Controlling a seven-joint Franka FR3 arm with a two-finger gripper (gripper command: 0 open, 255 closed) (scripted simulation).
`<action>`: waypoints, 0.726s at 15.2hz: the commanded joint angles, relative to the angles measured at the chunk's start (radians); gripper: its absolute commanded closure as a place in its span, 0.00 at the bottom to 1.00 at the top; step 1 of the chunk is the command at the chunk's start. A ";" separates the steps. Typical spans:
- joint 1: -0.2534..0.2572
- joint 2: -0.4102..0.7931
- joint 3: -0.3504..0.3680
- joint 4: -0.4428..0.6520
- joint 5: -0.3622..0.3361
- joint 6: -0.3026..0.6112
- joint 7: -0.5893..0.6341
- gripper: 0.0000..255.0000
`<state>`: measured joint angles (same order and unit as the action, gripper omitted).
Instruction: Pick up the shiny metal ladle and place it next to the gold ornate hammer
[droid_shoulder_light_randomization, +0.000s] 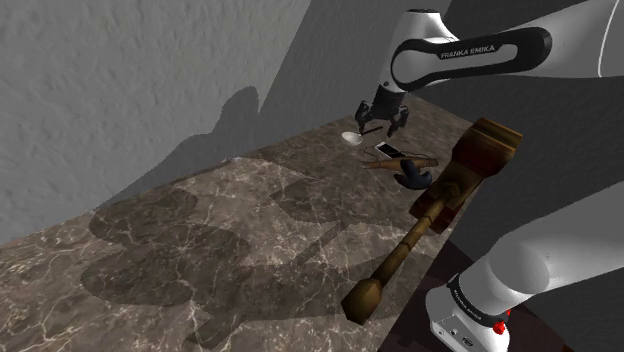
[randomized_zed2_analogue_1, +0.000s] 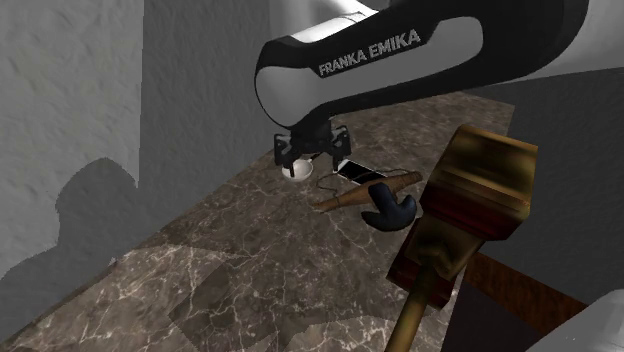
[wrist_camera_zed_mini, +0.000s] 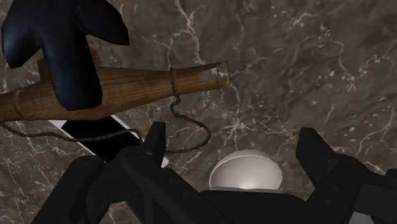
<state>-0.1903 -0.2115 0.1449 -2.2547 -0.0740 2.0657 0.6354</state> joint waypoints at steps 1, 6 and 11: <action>-0.020 0.066 -0.003 0.043 -0.006 0.027 0.078 0.00; -0.060 0.219 -0.028 0.146 -0.023 0.110 0.252 0.00; -0.093 0.357 -0.069 0.252 -0.028 0.177 0.409 0.00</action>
<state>-0.2754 0.1123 0.0853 -2.0250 -0.1010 2.2238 1.0114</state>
